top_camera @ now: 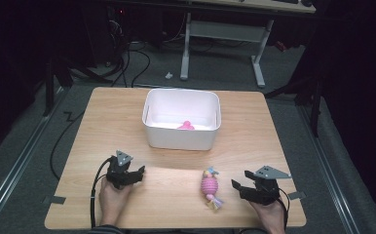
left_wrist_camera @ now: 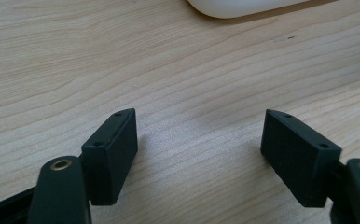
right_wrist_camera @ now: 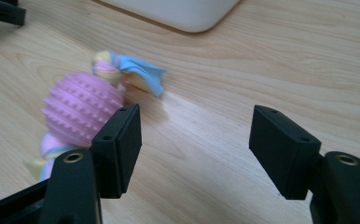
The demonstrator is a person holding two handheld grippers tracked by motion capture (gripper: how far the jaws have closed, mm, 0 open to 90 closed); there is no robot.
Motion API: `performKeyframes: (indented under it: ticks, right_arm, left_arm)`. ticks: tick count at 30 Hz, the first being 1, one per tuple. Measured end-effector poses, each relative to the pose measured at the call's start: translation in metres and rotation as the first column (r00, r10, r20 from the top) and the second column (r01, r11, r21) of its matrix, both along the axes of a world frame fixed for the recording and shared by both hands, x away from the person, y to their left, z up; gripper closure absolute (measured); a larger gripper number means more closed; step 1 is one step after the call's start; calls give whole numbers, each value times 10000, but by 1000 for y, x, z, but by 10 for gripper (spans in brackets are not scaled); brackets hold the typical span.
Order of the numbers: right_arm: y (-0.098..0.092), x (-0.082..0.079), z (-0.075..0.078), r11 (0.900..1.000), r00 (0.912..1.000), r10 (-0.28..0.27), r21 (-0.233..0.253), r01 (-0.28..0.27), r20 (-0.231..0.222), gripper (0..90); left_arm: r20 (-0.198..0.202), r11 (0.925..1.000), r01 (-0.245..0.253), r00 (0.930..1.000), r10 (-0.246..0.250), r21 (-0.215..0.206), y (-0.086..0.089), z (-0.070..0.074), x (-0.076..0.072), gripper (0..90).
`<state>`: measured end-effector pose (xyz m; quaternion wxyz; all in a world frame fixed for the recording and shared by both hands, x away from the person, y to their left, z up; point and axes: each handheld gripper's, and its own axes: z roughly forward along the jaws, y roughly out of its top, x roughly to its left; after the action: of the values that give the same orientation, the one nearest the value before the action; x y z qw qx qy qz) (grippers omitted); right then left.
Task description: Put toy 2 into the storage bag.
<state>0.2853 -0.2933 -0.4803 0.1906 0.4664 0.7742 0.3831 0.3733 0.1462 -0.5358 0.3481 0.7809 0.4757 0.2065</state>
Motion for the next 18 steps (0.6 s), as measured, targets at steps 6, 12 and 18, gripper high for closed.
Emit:
performKeyframes:
  ticks: [6, 12, 18]
  right_arm:
    - [16, 0, 7, 9984, 9984, 561, -87, -562, -106, 339]
    - [32, 2, 9, 9939, 9940, 1071, -231, -1076, -213, 334]
    - [47, 7, 11, 9864, 9862, 1569, -409, -1591, -523, 327]
  left_arm:
    - [1, 10000, 4, 10000, -4, -1, 0, 0, 0, 276]
    - [2, 10000, 1, 10000, -1, -3, 0, 0, 0, 276]
    - [4, 10000, -6, 10000, 6, -15, 0, 0, 0, 276]
